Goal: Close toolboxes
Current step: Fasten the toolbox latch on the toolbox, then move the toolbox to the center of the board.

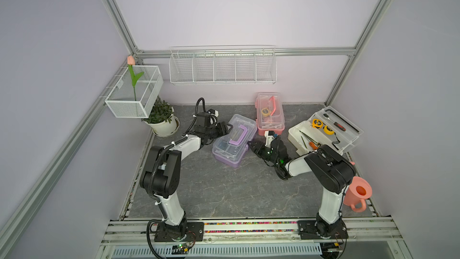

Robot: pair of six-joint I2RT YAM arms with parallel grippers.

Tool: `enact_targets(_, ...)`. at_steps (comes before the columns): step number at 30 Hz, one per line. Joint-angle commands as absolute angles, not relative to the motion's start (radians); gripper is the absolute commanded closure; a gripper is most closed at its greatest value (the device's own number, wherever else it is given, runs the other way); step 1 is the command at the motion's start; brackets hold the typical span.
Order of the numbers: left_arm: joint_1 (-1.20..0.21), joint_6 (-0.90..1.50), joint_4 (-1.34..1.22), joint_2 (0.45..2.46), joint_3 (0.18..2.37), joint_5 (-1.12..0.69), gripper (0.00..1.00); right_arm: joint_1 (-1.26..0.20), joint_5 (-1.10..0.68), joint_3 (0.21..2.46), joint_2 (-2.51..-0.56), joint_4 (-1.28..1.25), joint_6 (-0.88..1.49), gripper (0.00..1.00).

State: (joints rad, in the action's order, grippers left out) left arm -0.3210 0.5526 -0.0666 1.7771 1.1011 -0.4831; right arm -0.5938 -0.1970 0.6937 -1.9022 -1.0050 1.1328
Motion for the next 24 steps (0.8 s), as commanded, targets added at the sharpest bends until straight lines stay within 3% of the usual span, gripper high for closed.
enact_targets(1, -0.309, 0.575, 0.054, 1.708, 1.068, -0.475, 0.31, -0.597, -0.274, 0.695, -1.875, -0.994, 1.120, 0.50)
enact_targets(11, -0.291, 0.503, 0.285, 1.403, 1.031, -0.226, 0.19, -0.639, -0.276, 0.814, -1.968, -1.015, 1.113, 0.48)
enact_targets(18, -0.291, 0.537, 0.415, 1.259, 0.910, -0.217, 0.19, -0.643, -0.256, 1.011, -2.072, -0.941, 1.013, 0.49)
enact_targets(24, -0.291, 0.597, 0.342, 1.221, 0.813, -0.204, 0.16, -0.643, -0.262, 1.216, -2.169, -0.841, 0.908, 0.49)
